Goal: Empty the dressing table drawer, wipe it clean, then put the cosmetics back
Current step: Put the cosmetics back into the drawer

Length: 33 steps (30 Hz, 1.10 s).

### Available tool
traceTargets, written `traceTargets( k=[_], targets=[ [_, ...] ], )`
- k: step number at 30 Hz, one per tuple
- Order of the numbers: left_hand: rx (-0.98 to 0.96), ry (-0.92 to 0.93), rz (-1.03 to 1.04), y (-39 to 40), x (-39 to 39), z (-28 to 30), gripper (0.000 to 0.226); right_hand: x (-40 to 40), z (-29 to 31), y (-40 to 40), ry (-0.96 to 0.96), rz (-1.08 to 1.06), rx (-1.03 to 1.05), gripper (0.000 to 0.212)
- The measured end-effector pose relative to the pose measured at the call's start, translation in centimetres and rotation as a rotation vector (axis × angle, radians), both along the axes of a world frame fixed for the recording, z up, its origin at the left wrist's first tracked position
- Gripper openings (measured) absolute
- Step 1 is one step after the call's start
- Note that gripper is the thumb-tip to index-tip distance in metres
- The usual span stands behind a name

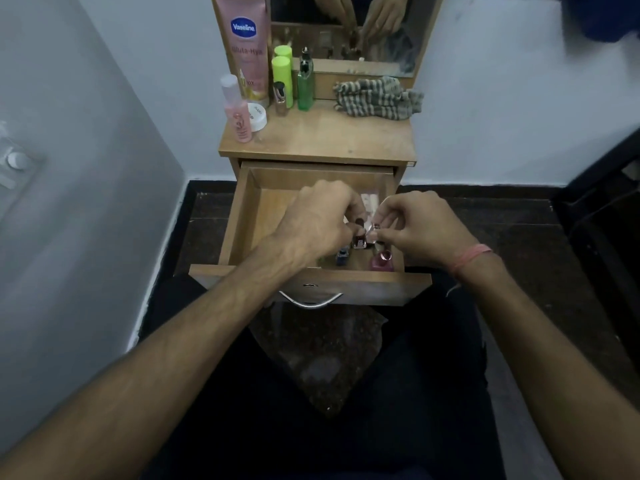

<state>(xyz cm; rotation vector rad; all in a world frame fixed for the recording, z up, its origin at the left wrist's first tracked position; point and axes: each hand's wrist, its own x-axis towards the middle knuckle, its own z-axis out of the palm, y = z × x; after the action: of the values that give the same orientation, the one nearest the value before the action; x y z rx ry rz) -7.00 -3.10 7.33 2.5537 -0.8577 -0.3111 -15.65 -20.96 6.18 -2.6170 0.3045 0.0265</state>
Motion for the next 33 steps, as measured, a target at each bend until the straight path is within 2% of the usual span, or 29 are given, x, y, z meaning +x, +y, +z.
traceTargets(
  k=[5,10,17,22,29,33],
  targets=[
    [0.094,-0.058,-0.019,-0.8,-0.5,-2.0,0.017,0.5,-1.6,0.2,0.085,-0.018,-0.096,0.016],
    [0.099,-0.054,-0.032,-1.4,-0.6,-2.9,0.019,1.6,-1.9,0.1,0.181,0.007,-0.084,0.021],
    [0.124,-0.071,-0.063,-2.1,-0.8,-3.3,0.02,2.2,-1.6,0.0,0.226,0.096,-0.204,0.018],
    [0.189,-0.065,-0.094,-2.3,-0.9,-3.7,0.025,2.0,-1.7,-0.2,0.211,0.148,-0.243,0.016],
    [0.269,-0.17,-0.143,-2.9,-1.1,-4.4,0.026,2.1,-2.1,-0.2,0.2,0.164,-0.28,0.022],
    [0.259,-0.158,-0.13,-2.7,-1.0,-4.7,0.028,1.9,-2.2,-0.6,0.199,0.178,-0.306,0.022]
  ],
)
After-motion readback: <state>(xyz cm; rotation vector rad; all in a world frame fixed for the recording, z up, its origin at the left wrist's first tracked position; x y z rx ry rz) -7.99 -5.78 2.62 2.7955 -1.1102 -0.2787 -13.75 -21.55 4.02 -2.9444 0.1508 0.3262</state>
